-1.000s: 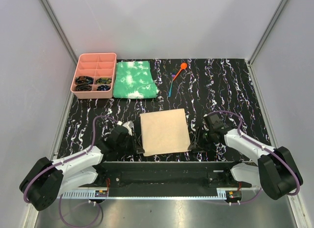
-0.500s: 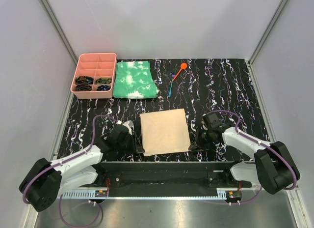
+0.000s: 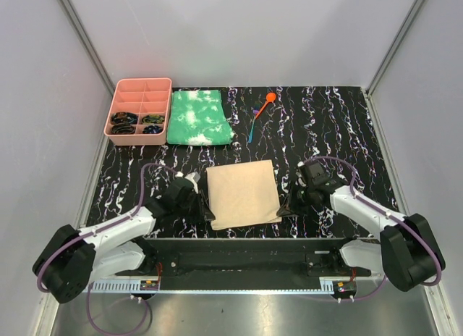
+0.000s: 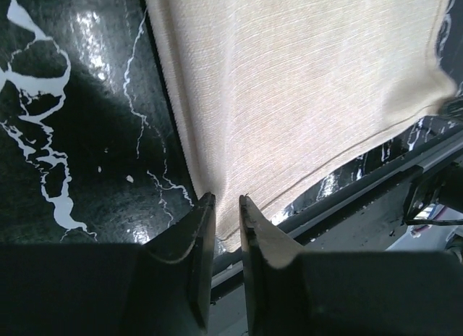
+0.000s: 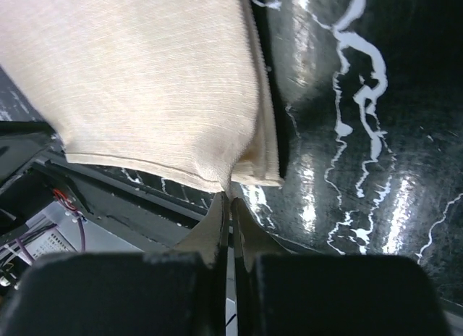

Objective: Fold the napkin into a case and place the utensils inside
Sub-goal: Fold the top corner of the square-folded napkin at the center of the board.

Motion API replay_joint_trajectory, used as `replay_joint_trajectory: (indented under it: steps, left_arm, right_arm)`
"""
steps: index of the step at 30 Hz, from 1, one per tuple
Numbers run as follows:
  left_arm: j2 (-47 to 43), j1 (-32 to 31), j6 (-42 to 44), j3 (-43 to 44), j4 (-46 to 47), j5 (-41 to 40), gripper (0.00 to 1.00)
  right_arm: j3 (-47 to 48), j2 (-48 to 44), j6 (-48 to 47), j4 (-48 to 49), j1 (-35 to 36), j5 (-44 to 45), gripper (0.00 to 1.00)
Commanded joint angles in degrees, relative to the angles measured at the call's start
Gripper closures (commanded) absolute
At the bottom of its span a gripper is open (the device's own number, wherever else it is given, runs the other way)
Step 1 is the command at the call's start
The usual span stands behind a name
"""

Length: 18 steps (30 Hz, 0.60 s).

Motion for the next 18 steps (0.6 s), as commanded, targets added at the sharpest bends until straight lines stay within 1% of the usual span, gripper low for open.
replay_joint_trajectory:
  steps: [1,5,6,8,9,11,12,15,17,18]
  left_arm:
    - [0.9,-1.4,-1.5,-3.3,5.8,1.2,0.79]
    - [2.4,-2.5,-3.4,-5.3,9.1,1.3,0.81]
    - [2.4,-2.7,-3.5,-5.5,9.4,1.2,0.81]
    - [2.4,-2.9,-3.3,-5.3,9.2,0.8,0.82]
    - [2.3,-2.9,-3.3,-5.3,9.3,0.6,0.82]
    - [2.1,-2.9,-3.4,-5.4,9.1,0.7,0.82]
    - [1.9,-2.9,-3.3,-5.5,8.9,0.8,0.82]
    - [1.2,-2.9,-2.9,-5.1,7.3,1.0,0.82]
    - [-0.7,-2.9,-2.4,-4.4,4.9,0.6,0.82]
    - [-1.6,-2.9,-2.2,-3.2,4.0,0.3,0.79]
  right_arm:
    - [5.5,-1.1,-2.6,0.0,0.5,-1.7,1.00]
    - [12.3,5.7,-3.8,1.7,2.7,-2.8,1.00]
    - [15.7,9.8,-3.4,3.9,4.7,-3.6,1.00]
    - [20.1,14.6,-3.1,5.4,6.3,-4.4,1.00]
    - [25.0,19.5,-3.1,6.4,7.8,-5.2,1.00]
    - [29.6,24.3,-3.5,7.2,9.1,-5.9,1.00]
    - [34.0,29.0,-3.7,7.4,9.5,-6.4,1.00]
    - [41.0,36.4,-3.9,7.9,10.4,-8.5,1.00]
    - [43.5,39.2,-4.0,7.8,10.6,-9.2,1.00]
    - [45.5,41.3,-4.0,7.8,10.7,-10.1,1.00]
